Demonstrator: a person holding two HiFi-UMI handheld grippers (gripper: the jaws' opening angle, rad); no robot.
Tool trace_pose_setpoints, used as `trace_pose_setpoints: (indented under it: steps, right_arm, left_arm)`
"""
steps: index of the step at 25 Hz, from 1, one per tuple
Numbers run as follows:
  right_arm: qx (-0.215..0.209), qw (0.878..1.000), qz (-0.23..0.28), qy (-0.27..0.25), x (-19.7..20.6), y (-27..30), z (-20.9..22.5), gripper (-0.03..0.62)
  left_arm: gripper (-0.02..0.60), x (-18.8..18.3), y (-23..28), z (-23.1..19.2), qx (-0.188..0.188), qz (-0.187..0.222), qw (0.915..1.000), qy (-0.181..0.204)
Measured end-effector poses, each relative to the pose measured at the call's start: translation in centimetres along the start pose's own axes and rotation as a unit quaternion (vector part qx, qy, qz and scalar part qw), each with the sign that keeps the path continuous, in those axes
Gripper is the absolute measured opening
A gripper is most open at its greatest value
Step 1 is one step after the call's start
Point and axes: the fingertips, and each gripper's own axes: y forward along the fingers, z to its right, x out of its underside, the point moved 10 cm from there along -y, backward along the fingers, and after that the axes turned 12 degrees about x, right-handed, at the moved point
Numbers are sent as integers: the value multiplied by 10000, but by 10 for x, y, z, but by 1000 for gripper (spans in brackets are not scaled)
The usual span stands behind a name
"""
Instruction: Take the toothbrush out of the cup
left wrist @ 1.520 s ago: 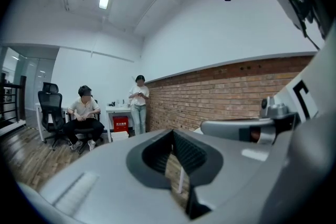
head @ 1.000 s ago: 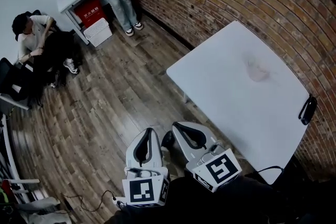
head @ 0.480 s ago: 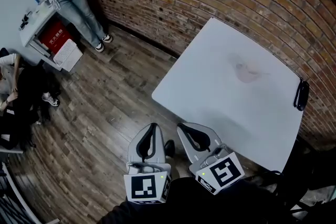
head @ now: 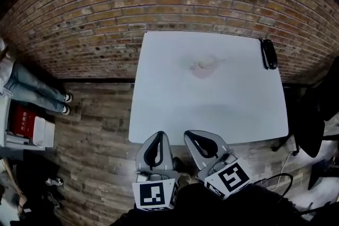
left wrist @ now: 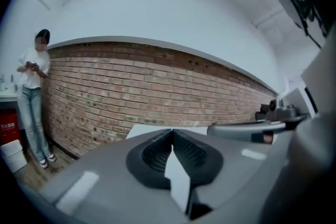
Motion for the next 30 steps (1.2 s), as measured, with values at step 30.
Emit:
trace_pose_setpoints:
  steps: [30]
  right_arm:
    - [1248,9891,546,560,-34,64,178,2]
  left_arm:
    - [8,-36,215,32,1215,-353,9899,632]
